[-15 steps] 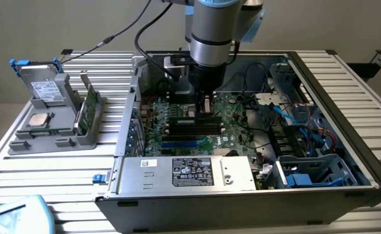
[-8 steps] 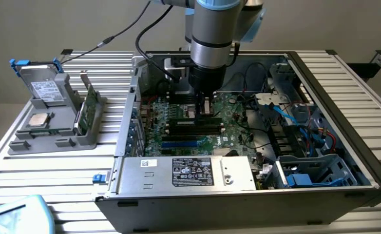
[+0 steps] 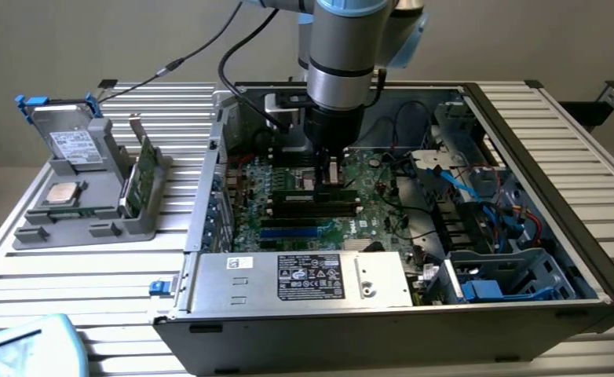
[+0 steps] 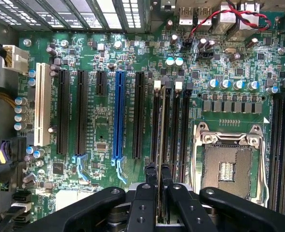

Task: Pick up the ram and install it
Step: 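Insert the ram into the slot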

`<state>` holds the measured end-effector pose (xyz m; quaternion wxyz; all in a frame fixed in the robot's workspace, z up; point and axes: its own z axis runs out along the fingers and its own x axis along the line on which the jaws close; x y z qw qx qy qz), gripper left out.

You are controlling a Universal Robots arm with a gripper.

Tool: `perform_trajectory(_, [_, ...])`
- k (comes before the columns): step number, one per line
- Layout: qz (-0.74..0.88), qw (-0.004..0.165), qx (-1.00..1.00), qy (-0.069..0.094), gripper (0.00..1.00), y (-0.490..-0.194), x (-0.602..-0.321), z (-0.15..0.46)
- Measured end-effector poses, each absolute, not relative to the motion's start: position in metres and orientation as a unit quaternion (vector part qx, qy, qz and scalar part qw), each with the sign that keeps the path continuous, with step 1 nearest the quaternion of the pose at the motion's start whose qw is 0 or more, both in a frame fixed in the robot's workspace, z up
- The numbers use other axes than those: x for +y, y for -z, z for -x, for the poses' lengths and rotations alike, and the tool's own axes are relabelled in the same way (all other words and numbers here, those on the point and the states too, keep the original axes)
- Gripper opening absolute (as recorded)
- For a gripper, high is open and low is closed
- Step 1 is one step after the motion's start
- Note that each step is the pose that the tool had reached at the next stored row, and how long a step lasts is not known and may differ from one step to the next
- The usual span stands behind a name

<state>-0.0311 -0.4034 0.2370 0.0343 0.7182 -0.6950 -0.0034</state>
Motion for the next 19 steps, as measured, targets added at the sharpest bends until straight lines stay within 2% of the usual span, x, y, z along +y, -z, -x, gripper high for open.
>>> perform_trajectory(19, [-0.720, 0.036, -0.693, 0.001, 0.15, -0.225, -0.402, 0.030])
